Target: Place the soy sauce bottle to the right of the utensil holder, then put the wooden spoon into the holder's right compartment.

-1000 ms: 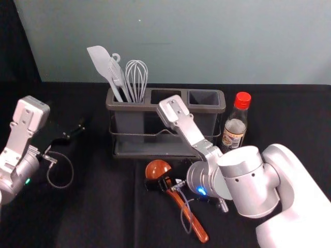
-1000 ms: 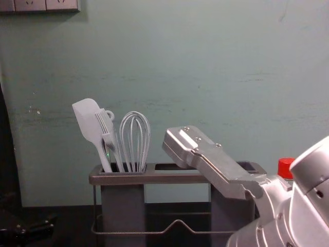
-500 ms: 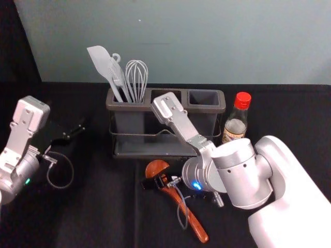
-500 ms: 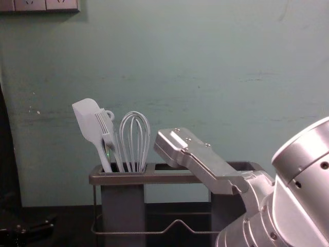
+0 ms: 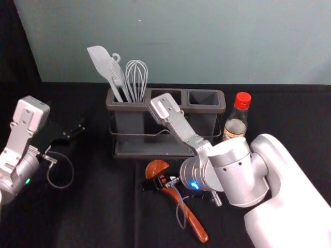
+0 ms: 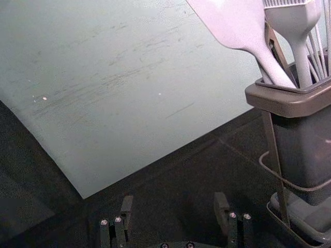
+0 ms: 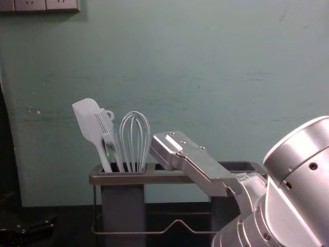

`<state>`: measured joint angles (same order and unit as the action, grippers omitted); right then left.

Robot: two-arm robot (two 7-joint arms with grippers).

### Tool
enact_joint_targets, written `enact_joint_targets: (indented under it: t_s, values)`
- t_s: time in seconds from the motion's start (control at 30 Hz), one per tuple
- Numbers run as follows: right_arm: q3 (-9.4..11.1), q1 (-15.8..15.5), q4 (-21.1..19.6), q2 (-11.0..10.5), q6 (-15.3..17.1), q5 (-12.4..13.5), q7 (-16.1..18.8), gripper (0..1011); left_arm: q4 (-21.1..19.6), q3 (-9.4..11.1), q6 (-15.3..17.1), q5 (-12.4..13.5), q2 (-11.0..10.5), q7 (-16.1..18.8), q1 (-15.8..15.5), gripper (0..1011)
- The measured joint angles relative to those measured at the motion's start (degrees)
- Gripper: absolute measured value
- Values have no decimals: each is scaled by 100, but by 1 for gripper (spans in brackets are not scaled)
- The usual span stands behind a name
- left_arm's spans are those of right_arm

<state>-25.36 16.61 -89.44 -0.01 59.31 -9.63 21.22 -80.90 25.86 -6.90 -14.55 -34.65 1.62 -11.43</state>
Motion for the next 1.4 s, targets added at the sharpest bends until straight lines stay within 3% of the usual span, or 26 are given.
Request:
enact_joint_targets:
  t_s: [0.27,0.57,0.77,1.17,1.4]
  values:
    - [60,-62,9,55,-72,-81,22,1003,0,0,0,0,0,0,0,1000]
    - [100,-105,48,125,-126,-197,42,836,0,0,0,0,0,0,0,1000]
    - [139,-159,-71,126,-110,-257,103,836,0,0,0,0,0,0,0,1000]
    - [303,-665,-1135,-94,-159,-268,365,836,0,0,0,0,0,0,0,1000]
    - [530,-1179,-1939,-242,-648,-131,553,836,0,0,0,0,0,0,0,1000]
